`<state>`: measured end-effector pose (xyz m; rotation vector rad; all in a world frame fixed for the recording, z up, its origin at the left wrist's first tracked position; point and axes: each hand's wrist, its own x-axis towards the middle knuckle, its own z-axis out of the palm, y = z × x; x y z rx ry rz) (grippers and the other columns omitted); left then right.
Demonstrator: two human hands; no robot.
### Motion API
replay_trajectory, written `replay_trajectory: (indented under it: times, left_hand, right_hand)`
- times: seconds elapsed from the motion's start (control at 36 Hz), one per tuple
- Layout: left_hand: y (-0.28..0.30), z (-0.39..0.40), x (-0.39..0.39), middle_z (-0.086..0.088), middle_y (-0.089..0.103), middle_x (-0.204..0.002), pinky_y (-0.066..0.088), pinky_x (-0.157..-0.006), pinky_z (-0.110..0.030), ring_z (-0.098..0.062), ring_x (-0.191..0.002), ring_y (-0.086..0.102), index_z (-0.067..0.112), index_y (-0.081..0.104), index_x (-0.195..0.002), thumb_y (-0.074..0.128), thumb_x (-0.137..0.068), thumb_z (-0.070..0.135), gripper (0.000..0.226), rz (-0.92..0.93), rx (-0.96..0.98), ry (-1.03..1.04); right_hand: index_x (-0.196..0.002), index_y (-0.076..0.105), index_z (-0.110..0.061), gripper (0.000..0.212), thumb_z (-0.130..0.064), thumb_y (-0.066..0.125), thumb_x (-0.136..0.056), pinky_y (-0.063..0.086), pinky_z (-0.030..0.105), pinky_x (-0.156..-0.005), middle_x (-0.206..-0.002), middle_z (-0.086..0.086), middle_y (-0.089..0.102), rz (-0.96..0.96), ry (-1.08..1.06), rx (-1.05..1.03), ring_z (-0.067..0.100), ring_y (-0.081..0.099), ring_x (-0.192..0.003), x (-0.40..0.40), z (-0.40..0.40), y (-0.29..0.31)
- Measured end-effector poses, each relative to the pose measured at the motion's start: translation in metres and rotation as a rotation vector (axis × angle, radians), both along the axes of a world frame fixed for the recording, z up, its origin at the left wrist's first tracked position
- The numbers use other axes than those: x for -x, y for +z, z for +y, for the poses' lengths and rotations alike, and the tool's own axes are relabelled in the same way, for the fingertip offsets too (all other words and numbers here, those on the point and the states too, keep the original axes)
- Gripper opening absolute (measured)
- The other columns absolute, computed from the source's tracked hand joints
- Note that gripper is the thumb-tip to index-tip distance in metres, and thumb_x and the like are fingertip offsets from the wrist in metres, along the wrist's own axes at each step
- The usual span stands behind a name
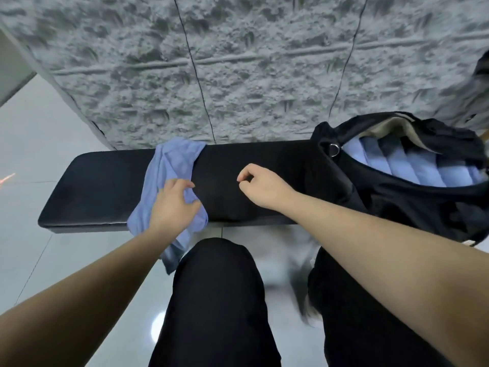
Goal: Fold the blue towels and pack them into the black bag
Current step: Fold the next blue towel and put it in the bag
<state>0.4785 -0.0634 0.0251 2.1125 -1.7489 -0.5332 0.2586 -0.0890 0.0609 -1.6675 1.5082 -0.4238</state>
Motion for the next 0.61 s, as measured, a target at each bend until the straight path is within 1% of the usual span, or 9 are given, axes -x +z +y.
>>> replay_trajectory:
  times: [0.08, 0.17, 0.19, 0.25, 0.31, 0.39, 0.44, 0.53, 0.61]
  left_hand:
    - [-0.010, -0.002, -0.016, -0.006, 0.044, -0.139, 0.040, -0.100, -0.047, -0.033, -0.125, 0.044, 0.019, 0.053, -0.130, 0.072, -0.083, 0.033, 0.053, -0.105, -0.037, 0.107]
    - [-0.013, -0.005, -0.025, -0.006, 0.034, -0.149, 0.029, -0.108, -0.049, -0.033, -0.136, 0.033, 0.021, 0.046, -0.137, 0.071, -0.083, 0.037, 0.061, -0.157, -0.006, 0.297]
    - [-0.013, -0.007, -0.028, -0.006, 0.036, -0.148, 0.029, -0.108, -0.049, -0.033, -0.136, 0.035, 0.022, 0.046, -0.136, 0.070, -0.084, 0.035, 0.058, -0.133, 0.006, 0.360]
    - [-0.013, -0.012, -0.036, -0.007, 0.048, -0.139, 0.031, -0.105, -0.048, -0.033, -0.127, 0.045, 0.023, 0.048, -0.135, 0.064, -0.087, 0.032, 0.052, -0.070, -0.009, 0.426]
    - [-0.011, -0.015, -0.043, -0.005, 0.055, -0.131, 0.032, -0.102, -0.046, -0.031, -0.119, 0.052, 0.027, 0.051, -0.133, 0.059, -0.088, 0.029, 0.046, -0.060, -0.023, 0.396]
    - [-0.008, -0.019, -0.047, -0.003, 0.056, -0.129, 0.031, -0.102, -0.043, -0.028, -0.118, 0.052, 0.029, 0.067, -0.121, 0.054, -0.093, 0.029, 0.030, -0.109, 0.049, 0.343]
    - [-0.005, -0.021, -0.046, -0.001, 0.058, -0.127, 0.032, -0.101, -0.041, -0.027, -0.117, 0.053, 0.029, 0.072, -0.113, 0.052, -0.096, 0.031, 0.026, -0.090, 0.061, 0.359]
    - [-0.002, -0.023, -0.043, -0.001, 0.057, -0.127, 0.032, -0.101, -0.043, -0.028, -0.119, 0.051, 0.028, 0.072, -0.110, 0.051, -0.096, 0.031, 0.025, -0.099, 0.077, 0.355]
    - [0.003, -0.021, -0.033, 0.002, 0.055, -0.127, 0.027, -0.104, -0.042, -0.023, -0.120, 0.048, 0.029, 0.068, -0.109, 0.050, -0.096, 0.028, 0.022, -0.096, 0.161, 0.301]
  right_hand:
    - [-0.084, 0.055, -0.034, 0.009, -0.028, 0.051, -0.089, 0.055, 0.040, -0.085, -0.076, -0.011, 0.061, -0.057, -0.008, -0.046, 0.018, 0.066, -0.082, -0.014, -0.005, -0.015]
    - [-0.089, 0.057, -0.034, 0.010, -0.026, 0.050, -0.091, 0.052, 0.033, -0.074, -0.076, -0.010, 0.061, -0.088, -0.002, -0.068, 0.015, 0.062, -0.075, -0.024, -0.009, -0.027]
    - [-0.090, 0.057, -0.034, 0.011, -0.025, 0.050, -0.092, 0.049, 0.032, -0.070, -0.076, -0.010, 0.061, -0.100, -0.007, -0.069, 0.014, 0.059, -0.072, -0.025, -0.010, -0.030]
    - [-0.089, 0.058, -0.033, 0.012, -0.024, 0.051, -0.092, 0.046, 0.028, -0.066, -0.076, -0.009, 0.062, -0.129, -0.027, -0.072, 0.012, 0.057, -0.069, -0.029, -0.013, -0.034]
    - [-0.088, 0.059, -0.033, 0.013, -0.024, 0.050, -0.092, 0.043, 0.027, -0.064, -0.075, -0.008, 0.062, -0.160, -0.046, -0.080, 0.010, 0.057, -0.070, -0.033, -0.016, -0.036]
    - [-0.096, 0.061, -0.027, 0.013, -0.022, 0.050, -0.093, 0.040, 0.024, -0.060, -0.070, -0.008, 0.063, -0.201, -0.062, -0.090, 0.007, 0.056, -0.063, -0.037, -0.021, -0.034]
    - [-0.099, 0.062, -0.026, 0.014, -0.022, 0.049, -0.094, 0.039, 0.023, -0.058, -0.069, -0.007, 0.064, -0.209, -0.058, -0.091, 0.006, 0.055, -0.060, -0.038, -0.024, -0.032]
    - [-0.100, 0.062, -0.025, 0.014, -0.023, 0.049, -0.094, 0.039, 0.022, -0.057, -0.070, -0.007, 0.064, -0.200, -0.032, -0.097, 0.004, 0.055, -0.060, -0.039, -0.024, -0.032]
    - [-0.101, 0.063, -0.024, 0.015, -0.023, 0.049, -0.095, 0.037, 0.019, -0.054, -0.073, -0.008, 0.064, -0.206, -0.026, -0.107, -0.001, 0.054, -0.056, -0.040, -0.023, -0.032]
